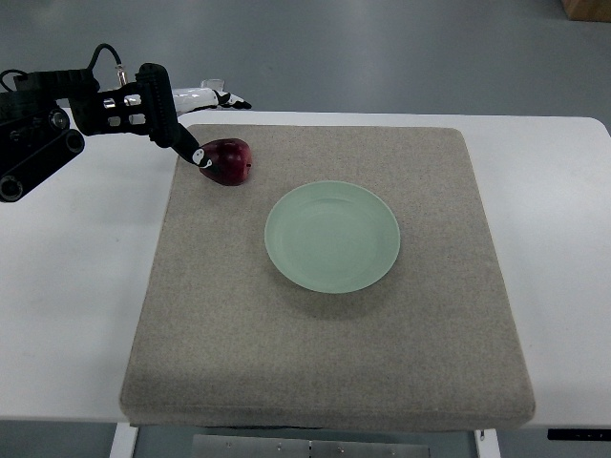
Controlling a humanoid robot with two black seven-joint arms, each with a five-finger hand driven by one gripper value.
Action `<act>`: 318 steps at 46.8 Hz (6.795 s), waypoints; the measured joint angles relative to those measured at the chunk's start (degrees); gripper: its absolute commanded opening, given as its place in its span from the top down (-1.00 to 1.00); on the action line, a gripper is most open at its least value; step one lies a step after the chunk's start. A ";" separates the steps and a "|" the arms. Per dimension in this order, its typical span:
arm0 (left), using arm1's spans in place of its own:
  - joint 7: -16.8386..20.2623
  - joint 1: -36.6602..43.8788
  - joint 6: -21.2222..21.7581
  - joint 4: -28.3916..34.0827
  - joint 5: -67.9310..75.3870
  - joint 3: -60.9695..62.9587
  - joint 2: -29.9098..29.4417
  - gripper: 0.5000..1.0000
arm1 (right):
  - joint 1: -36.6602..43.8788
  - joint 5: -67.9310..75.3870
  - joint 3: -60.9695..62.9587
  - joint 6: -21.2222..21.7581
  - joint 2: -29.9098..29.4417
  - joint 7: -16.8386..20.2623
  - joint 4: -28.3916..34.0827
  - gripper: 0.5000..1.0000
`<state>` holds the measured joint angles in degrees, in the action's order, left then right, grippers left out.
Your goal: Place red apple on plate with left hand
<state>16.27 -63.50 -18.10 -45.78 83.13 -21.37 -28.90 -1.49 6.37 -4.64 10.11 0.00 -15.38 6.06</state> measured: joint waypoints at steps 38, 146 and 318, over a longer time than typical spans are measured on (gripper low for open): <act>0.08 0.75 1.47 1.37 4.67 2.35 2.63 -0.51 | 0.00 -0.03 -0.02 0.00 0.00 0.00 0.00 -0.86; -0.01 0.81 0.27 -13.24 3.55 0.09 7.38 0.52 | 0.00 -0.01 -0.02 0.00 0.00 0.00 0.00 -0.86; -4.92 0.13 17.92 23.53 -85.42 -4.24 18.72 -0.89 | -0.01 0.03 -0.02 0.00 0.00 0.00 0.00 -0.86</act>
<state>11.35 -63.37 -0.18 -22.25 -2.29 -25.61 -10.19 -1.50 6.40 -4.66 10.11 0.00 -15.38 6.06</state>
